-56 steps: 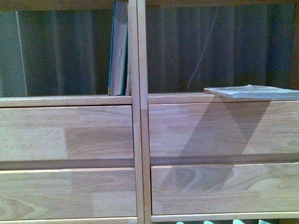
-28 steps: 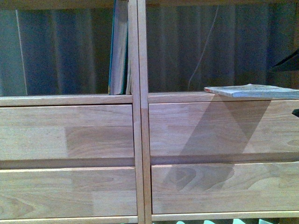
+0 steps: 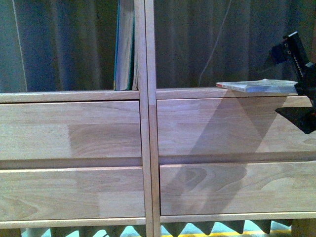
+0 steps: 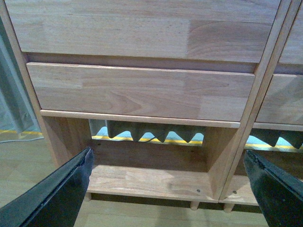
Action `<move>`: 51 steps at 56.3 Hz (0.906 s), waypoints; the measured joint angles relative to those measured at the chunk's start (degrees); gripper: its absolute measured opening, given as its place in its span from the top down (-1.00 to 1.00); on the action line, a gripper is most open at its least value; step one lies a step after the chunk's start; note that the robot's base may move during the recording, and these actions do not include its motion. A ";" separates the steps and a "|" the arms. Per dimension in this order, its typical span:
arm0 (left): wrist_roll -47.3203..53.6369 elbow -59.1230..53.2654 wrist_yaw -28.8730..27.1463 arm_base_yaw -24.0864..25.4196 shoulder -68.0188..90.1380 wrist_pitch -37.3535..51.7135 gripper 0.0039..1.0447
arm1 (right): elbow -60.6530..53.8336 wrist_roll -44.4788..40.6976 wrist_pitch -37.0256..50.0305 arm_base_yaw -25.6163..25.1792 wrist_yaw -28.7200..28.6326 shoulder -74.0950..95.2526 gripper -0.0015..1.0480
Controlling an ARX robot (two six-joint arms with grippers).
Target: Organize books on shelf
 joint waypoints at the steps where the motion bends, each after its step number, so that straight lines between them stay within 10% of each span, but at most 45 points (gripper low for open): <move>1: -0.02 0.00 0.02 0.00 0.00 0.00 -0.87 | 0.35 0.13 -0.22 0.11 0.15 0.11 -0.87; 32: -0.02 0.00 0.00 0.00 0.00 0.00 -0.87 | -0.11 1.79 2.08 1.95 0.79 0.50 0.80; 46: -0.15 -0.04 0.52 0.11 0.04 0.24 -0.87 | -4.94 0.26 5.18 0.57 -3.72 -5.33 0.86; 51: -5.97 0.04 12.39 5.46 6.08 12.94 -0.87 | -5.60 -0.59 5.38 0.63 -6.03 -8.50 0.86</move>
